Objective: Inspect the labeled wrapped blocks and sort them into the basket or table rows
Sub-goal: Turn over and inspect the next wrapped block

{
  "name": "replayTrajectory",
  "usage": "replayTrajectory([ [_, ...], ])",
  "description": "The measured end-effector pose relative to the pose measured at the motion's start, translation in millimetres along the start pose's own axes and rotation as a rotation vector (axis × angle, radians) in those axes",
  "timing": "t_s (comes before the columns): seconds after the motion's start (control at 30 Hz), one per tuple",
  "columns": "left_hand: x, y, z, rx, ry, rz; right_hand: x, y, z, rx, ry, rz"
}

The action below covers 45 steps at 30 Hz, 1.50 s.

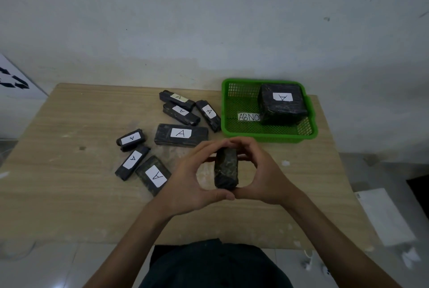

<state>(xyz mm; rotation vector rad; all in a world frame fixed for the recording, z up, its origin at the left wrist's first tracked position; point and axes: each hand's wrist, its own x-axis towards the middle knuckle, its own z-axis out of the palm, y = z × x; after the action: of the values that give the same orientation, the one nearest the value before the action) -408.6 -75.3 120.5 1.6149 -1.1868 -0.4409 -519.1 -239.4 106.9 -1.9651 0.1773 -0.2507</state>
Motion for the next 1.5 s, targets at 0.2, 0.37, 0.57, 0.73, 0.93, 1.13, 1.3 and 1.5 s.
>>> replayTrajectory([
  [0.2,-7,-2,2,0.003,0.061,-0.02,-11,-3,3,0.072,0.066,0.032],
  [0.37,-9,0,4,-0.015,0.094,-0.013,-14,-6,9,0.085,0.053,0.056],
  [0.57,-12,-2,4,0.006,0.087,-0.064,-19,-17,11,0.045,0.053,0.073],
  [0.73,-15,-12,17,-0.047,-0.008,-0.117,-24,-17,7,0.019,0.099,0.019],
  [0.93,-12,-45,12,0.221,-0.117,-0.181,-43,-3,-28,0.294,0.16,0.133],
  [1.13,4,-48,19,0.265,-0.098,-0.153,-65,14,-53,0.193,0.139,0.237],
  [1.3,21,-55,42,0.308,-0.116,-0.097,-77,40,-64,-0.098,0.156,0.292],
  [1.5,45,-87,106,0.311,-0.195,-0.116,-79,106,-75,-0.523,0.17,0.442],
])
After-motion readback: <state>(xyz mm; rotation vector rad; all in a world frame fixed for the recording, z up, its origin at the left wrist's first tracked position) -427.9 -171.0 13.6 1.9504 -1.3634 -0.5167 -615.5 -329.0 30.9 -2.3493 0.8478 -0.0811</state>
